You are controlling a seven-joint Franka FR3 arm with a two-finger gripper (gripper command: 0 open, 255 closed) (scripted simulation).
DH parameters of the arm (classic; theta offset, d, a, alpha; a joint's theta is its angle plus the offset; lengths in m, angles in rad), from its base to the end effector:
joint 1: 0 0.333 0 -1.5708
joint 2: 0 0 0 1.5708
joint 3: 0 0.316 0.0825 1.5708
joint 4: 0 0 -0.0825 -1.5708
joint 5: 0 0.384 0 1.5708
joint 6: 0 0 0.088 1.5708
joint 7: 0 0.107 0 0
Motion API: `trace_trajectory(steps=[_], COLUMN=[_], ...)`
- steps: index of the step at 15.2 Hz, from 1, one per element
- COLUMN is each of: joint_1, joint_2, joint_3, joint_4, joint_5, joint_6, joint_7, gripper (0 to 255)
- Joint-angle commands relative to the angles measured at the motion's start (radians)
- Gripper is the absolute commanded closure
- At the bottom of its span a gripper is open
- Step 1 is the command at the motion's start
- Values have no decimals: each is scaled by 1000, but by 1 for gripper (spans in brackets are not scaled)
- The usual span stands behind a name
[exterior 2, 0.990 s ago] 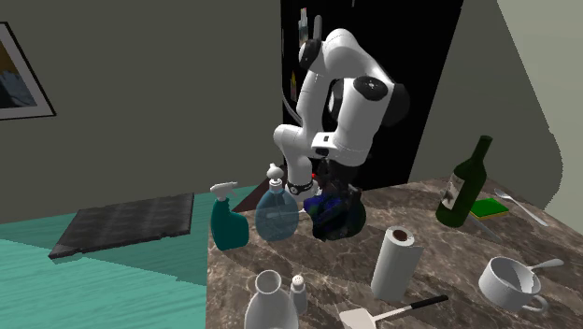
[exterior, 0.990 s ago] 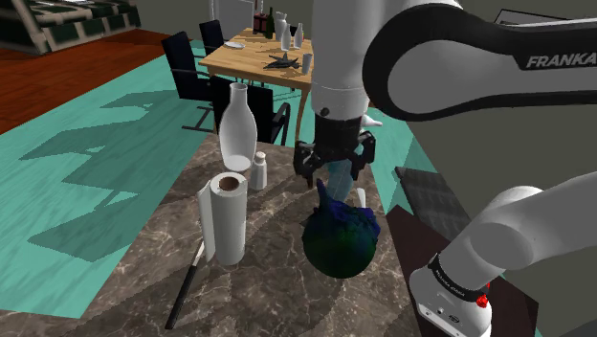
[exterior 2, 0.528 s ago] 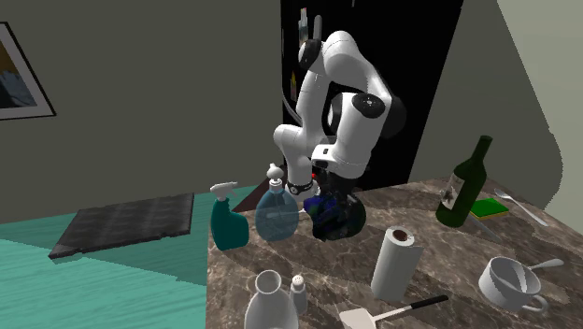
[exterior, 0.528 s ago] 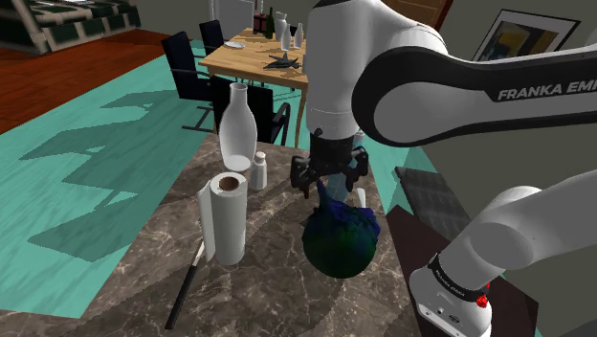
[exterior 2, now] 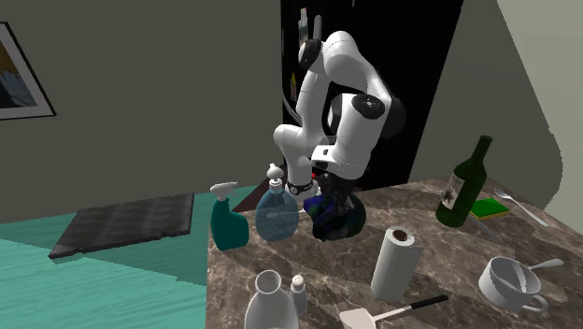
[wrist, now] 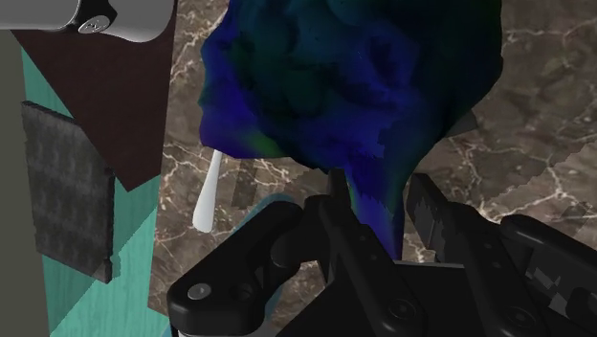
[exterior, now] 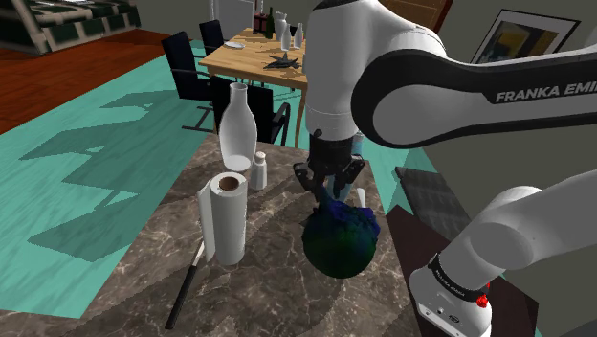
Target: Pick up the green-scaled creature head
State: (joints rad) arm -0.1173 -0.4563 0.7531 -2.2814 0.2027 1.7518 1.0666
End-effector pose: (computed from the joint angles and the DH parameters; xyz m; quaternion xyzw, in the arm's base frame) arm 0.3228 0.2854 0.4658 0.9550 -0.2783 -0.0189 0.1010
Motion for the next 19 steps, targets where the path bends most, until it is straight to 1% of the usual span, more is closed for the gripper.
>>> trace_trajectory(steps=[1, 2, 17, 19], joint_1=[0, 1, -6, -7], joint_2=[1, 0, -18, -18], joint_3=[1, 0, -50, -50], joint_4=[-2, 0, 184, 186], joint_5=[1, 1, -19, -19], joint_6=[0, -3, -205, -207], joint_7=[0, -1, -16, -16], gripper=[255, 255, 255, 255])
